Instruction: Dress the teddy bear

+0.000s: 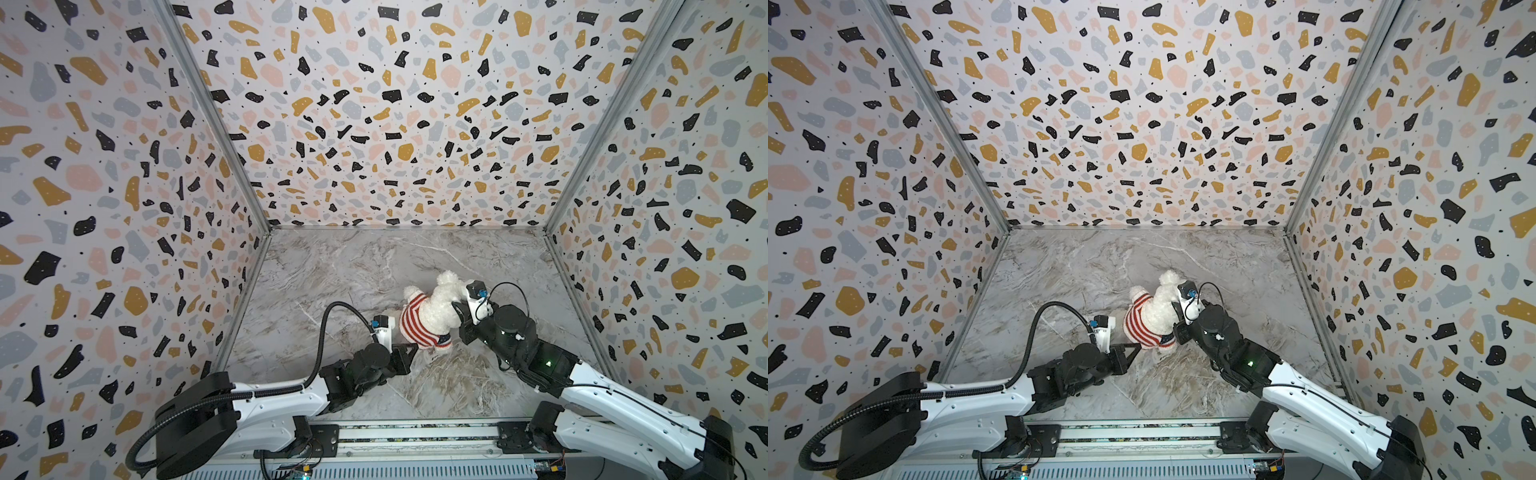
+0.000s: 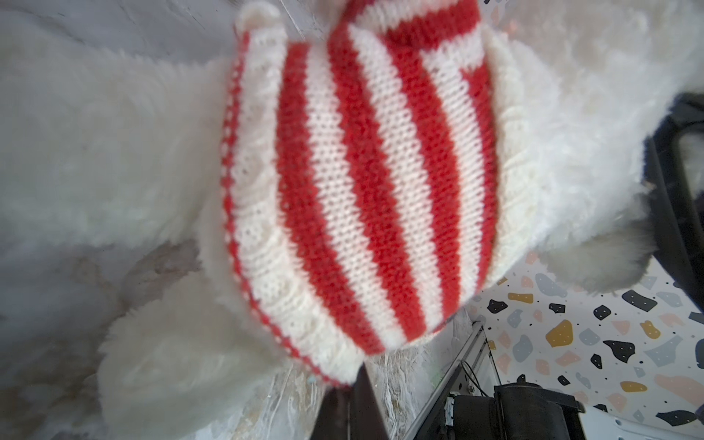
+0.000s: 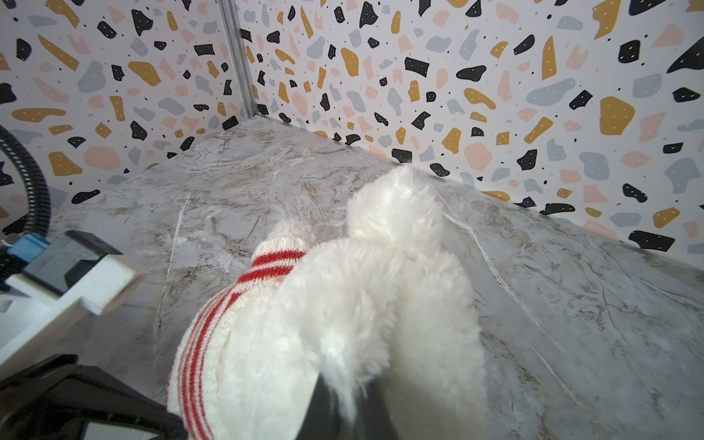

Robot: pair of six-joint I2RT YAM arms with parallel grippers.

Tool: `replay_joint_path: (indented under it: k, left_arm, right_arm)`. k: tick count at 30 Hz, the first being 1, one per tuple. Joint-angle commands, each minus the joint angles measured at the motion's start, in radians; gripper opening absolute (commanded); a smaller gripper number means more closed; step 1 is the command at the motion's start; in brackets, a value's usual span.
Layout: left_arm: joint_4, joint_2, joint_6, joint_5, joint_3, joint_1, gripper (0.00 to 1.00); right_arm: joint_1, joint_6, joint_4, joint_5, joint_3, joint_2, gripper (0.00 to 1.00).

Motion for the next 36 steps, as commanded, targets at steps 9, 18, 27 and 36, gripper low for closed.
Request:
replay_joint_path:
  k: [9, 18, 27, 36]
  left_arm:
    - [-0.116, -0.002, -0.01, -0.138, -0.019, -0.001, 0.0]
    - [-0.105, 0.013, 0.03, -0.153, -0.018, -0.001, 0.0]
    - [-0.201, -0.076, 0.243, -0.132, 0.024, -0.016, 0.29]
    - [-0.323, -0.272, 0.438, -0.128, 0.038, -0.039, 0.59]
  right_arm:
    - [-0.006, 0.022, 0.008, 0.006, 0.021, -0.016, 0.0]
    - [-0.006, 0.025, 0.006, 0.005, 0.029, -0.016, 0.0]
    - [-0.018, 0.043, -0.009, -0.001, 0.044, -0.014, 0.0]
    - [-0.072, 0.086, -0.019, -0.059, 0.056, -0.001, 0.0]
